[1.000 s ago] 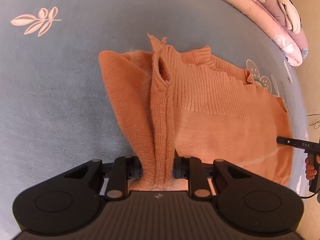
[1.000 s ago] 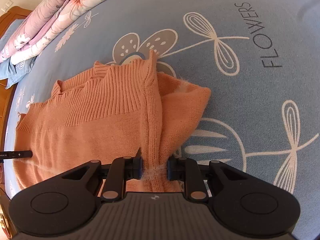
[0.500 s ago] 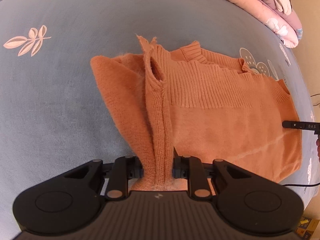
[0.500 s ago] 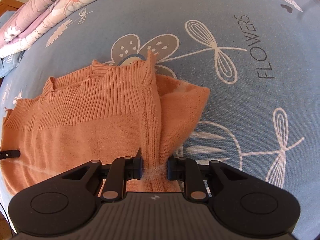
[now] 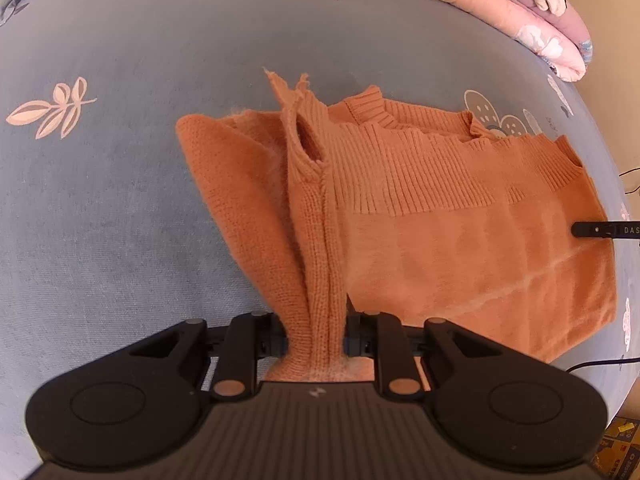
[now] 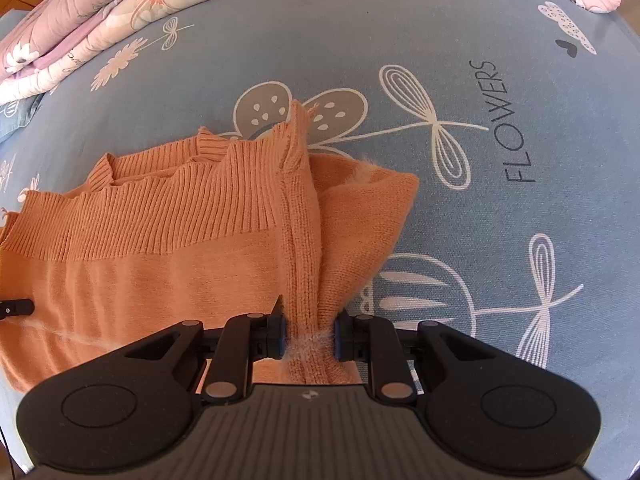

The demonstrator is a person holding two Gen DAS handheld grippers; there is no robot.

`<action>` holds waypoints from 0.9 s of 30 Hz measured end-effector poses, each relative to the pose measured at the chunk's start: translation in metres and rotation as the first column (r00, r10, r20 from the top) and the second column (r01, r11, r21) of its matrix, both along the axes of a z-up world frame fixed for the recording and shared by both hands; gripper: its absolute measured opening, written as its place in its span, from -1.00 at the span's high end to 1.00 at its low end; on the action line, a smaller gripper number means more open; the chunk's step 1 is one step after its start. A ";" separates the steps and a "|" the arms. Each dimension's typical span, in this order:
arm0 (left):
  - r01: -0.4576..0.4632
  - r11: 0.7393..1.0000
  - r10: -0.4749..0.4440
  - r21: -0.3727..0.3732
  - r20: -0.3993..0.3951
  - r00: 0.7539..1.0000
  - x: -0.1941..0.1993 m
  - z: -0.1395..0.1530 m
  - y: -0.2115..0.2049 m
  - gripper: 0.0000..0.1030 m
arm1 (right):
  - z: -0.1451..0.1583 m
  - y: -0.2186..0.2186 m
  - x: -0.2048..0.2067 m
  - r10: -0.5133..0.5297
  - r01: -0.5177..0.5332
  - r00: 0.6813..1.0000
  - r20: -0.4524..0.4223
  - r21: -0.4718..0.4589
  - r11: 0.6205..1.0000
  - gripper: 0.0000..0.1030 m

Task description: Fold clothes

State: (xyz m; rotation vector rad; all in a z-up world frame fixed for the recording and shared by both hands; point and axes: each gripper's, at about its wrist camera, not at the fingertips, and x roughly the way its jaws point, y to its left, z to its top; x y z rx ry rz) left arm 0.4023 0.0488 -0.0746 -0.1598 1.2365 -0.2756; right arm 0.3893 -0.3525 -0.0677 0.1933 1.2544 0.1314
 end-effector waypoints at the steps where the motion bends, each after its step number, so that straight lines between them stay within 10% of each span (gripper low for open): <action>1: 0.001 1.000 -0.001 -0.005 0.003 1.000 -0.001 0.002 0.001 0.65 | 0.002 0.001 -0.001 -0.002 0.002 1.000 0.003 0.000 1.000 0.55; 27: -0.045 0.992 0.050 -0.121 0.038 0.998 -0.049 0.040 0.021 0.67 | 0.057 0.056 -0.014 0.138 -0.138 0.989 0.051 -0.009 0.990 0.56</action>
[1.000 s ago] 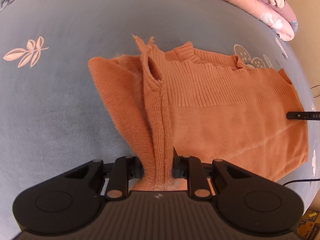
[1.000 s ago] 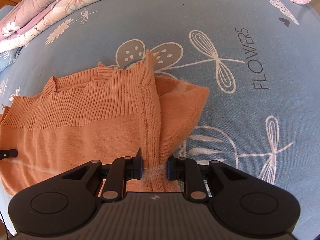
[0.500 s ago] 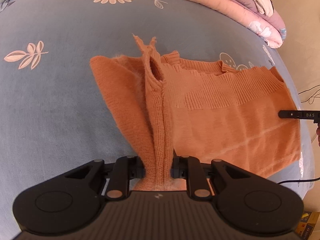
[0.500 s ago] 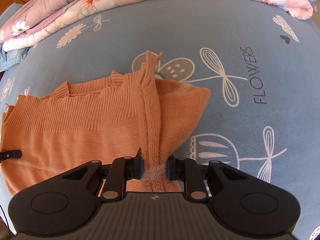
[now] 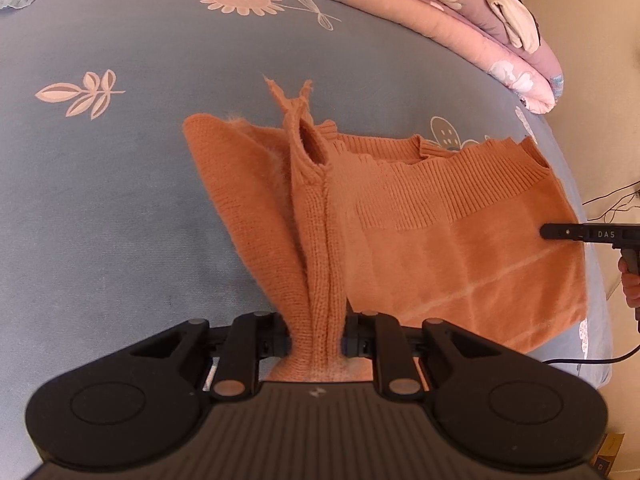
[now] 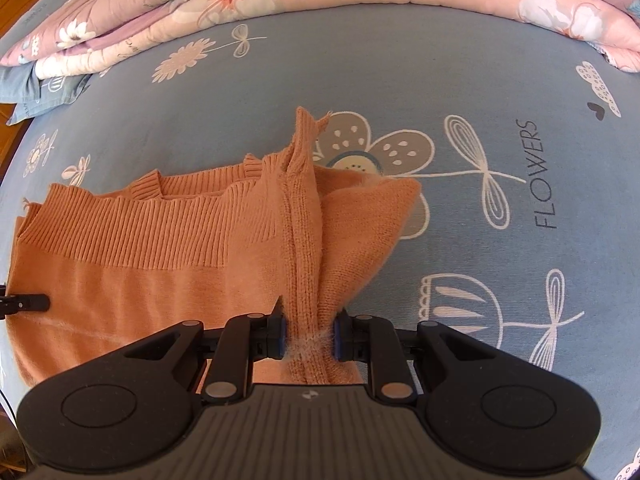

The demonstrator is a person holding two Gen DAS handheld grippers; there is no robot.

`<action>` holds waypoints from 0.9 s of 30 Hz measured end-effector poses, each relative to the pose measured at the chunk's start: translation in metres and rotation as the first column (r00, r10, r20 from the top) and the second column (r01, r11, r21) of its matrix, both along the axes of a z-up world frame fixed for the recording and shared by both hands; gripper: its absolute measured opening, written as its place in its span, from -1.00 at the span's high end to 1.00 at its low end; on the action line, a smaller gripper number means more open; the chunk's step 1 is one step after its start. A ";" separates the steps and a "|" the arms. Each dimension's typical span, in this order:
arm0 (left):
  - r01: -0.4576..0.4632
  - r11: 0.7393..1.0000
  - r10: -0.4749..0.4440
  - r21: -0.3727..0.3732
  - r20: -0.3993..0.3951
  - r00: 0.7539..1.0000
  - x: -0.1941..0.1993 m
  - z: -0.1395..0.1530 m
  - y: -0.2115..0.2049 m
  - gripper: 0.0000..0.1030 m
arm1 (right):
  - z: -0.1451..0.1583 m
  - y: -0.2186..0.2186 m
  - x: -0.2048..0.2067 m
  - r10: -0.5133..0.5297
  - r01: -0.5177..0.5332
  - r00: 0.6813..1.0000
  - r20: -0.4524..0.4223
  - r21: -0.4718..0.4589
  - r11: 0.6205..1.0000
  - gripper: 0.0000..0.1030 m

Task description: Fold clothes

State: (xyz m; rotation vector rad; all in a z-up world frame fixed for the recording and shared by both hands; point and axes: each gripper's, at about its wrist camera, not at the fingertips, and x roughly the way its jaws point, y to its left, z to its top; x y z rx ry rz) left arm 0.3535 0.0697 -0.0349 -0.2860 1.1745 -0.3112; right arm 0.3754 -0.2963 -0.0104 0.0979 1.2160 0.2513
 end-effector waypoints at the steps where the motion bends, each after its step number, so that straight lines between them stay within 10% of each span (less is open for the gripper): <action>1: -0.005 1.000 0.005 -0.004 0.000 1.000 -0.003 0.002 0.003 0.67 | 0.001 0.004 0.000 0.009 -0.009 1.000 0.000 0.000 1.000 0.56; 27: -0.267 0.964 0.266 0.004 0.043 0.963 -0.117 0.047 0.164 0.67 | 0.047 0.240 0.021 0.409 -0.409 0.912 0.024 -0.026 0.912 0.57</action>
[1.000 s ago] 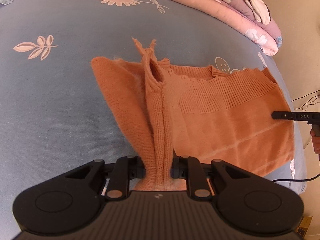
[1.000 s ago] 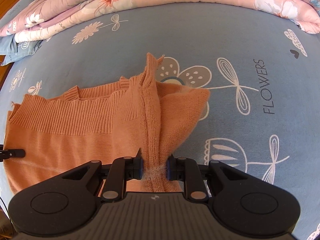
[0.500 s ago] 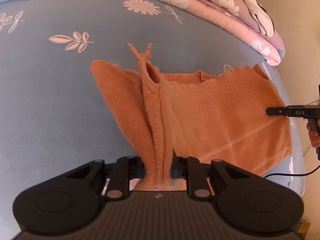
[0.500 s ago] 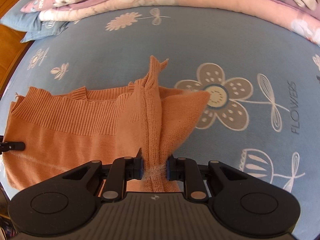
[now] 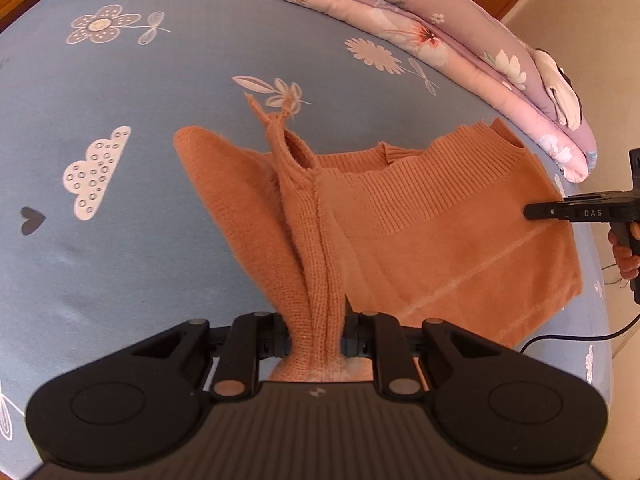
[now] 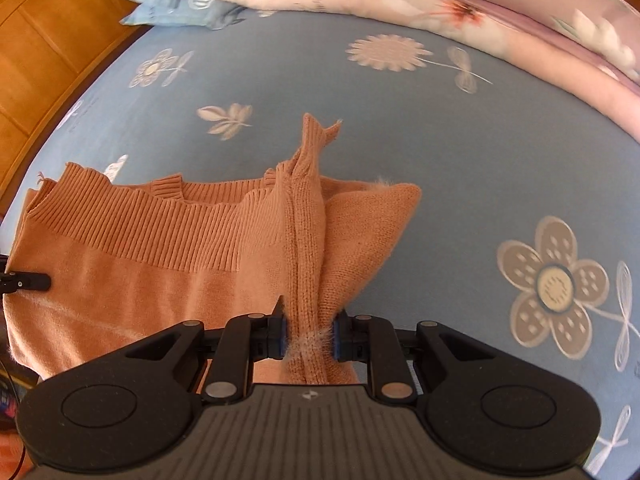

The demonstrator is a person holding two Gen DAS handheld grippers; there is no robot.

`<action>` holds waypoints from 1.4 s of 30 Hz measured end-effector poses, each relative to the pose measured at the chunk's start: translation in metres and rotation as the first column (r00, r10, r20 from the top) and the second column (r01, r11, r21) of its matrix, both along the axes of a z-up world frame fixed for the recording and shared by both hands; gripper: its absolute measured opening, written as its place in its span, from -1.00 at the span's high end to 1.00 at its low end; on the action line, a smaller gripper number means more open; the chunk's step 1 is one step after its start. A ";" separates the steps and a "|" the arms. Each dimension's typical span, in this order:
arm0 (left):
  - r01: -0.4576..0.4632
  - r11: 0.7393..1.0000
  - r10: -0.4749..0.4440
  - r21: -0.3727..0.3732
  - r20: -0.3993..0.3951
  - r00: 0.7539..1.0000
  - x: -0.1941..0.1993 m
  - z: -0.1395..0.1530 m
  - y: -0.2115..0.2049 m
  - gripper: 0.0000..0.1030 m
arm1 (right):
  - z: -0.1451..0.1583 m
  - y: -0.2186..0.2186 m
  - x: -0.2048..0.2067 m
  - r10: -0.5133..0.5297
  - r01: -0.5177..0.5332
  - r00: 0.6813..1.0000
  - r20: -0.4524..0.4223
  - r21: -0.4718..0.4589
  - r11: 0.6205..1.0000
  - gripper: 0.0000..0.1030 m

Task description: Fold clothes

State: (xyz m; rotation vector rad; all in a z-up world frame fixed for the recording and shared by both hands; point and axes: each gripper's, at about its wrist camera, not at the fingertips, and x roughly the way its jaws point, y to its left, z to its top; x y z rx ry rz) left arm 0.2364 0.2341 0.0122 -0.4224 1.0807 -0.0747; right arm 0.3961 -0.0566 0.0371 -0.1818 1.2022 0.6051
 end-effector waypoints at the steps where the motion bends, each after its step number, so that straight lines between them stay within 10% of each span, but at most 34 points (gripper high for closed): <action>1: -0.017 1.000 0.017 0.003 0.001 1.000 -0.005 0.001 0.010 0.67 | 0.001 0.014 0.001 0.022 -0.022 1.000 0.001 -0.001 1.000 0.56; 24: -0.387 0.921 0.385 0.039 0.053 0.922 -0.126 -0.014 0.243 0.66 | -0.003 0.386 0.032 0.459 -0.459 0.887 0.037 -0.017 0.888 0.57; 42: -0.560 0.828 0.558 -0.034 0.144 0.817 -0.141 -0.060 0.285 0.66 | -0.025 0.567 0.071 0.625 -0.610 0.775 0.095 -0.146 0.779 0.57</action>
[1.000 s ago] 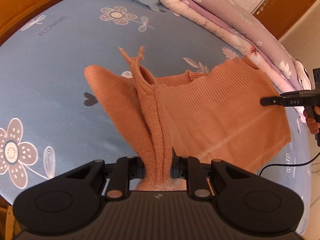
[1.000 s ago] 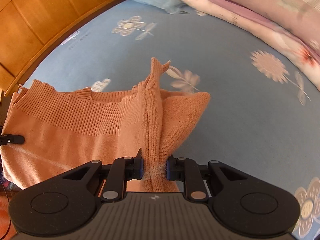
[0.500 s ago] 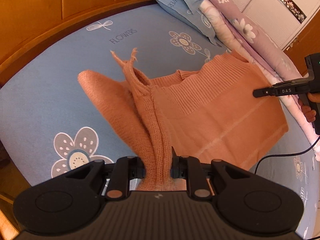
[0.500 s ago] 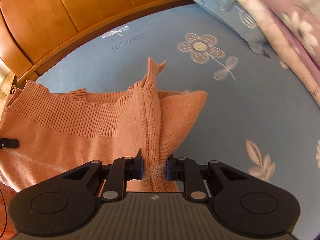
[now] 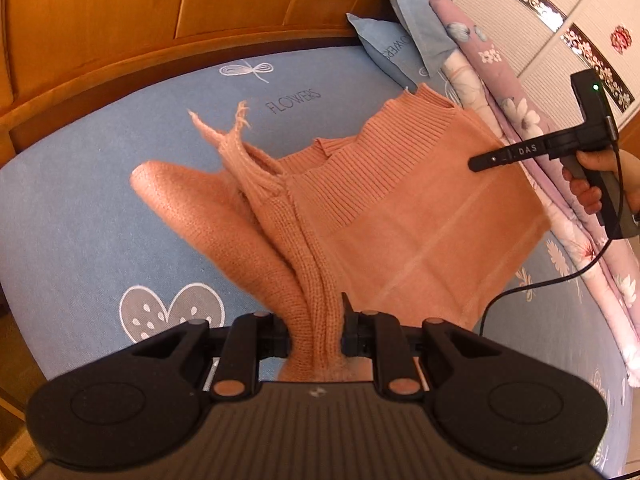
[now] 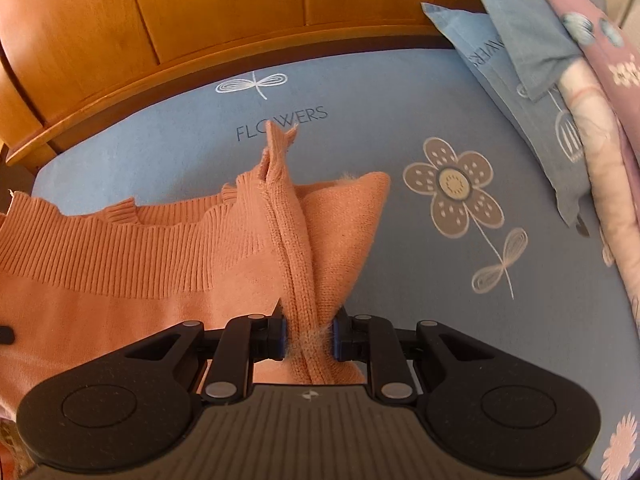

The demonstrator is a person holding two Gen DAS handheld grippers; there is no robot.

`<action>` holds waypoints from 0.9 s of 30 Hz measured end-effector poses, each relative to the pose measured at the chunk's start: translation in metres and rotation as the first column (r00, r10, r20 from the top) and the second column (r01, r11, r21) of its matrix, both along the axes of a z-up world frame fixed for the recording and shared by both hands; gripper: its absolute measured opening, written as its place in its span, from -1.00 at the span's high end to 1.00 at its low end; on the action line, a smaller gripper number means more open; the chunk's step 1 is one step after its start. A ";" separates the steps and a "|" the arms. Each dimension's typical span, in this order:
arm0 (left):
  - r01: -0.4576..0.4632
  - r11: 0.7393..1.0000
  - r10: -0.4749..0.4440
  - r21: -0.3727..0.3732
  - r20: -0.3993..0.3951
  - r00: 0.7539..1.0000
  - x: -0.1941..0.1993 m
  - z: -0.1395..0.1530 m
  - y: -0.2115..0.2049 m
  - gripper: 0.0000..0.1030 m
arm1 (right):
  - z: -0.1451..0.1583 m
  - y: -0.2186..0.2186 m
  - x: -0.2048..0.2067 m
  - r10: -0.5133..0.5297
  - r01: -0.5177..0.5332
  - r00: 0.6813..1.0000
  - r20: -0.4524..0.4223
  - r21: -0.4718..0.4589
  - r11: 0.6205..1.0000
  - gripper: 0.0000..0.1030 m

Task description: Fold clothes

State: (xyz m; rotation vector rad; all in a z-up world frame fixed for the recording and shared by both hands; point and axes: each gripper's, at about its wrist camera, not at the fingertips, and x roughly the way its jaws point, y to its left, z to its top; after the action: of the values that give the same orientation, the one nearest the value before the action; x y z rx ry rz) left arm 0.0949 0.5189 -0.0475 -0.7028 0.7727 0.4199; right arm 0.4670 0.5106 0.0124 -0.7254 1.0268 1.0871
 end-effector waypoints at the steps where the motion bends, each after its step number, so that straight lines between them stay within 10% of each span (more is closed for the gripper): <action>1: -0.007 1.000 0.007 0.000 0.000 1.000 -0.001 -0.002 -0.002 0.66 | -0.002 0.005 0.000 0.008 -0.008 1.000 0.000 -0.005 1.000 0.57; 27: 0.020 0.997 -0.023 -0.072 -0.037 0.999 -0.012 -0.046 -0.049 0.65 | -0.077 0.015 0.026 -0.012 0.017 0.999 0.041 -0.109 0.994 0.56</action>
State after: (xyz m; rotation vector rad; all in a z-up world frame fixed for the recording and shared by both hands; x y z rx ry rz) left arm 0.0827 0.4701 -0.0935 -0.7542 0.8333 0.3883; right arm 0.4934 0.5252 -0.0644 -0.8236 1.0621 1.0060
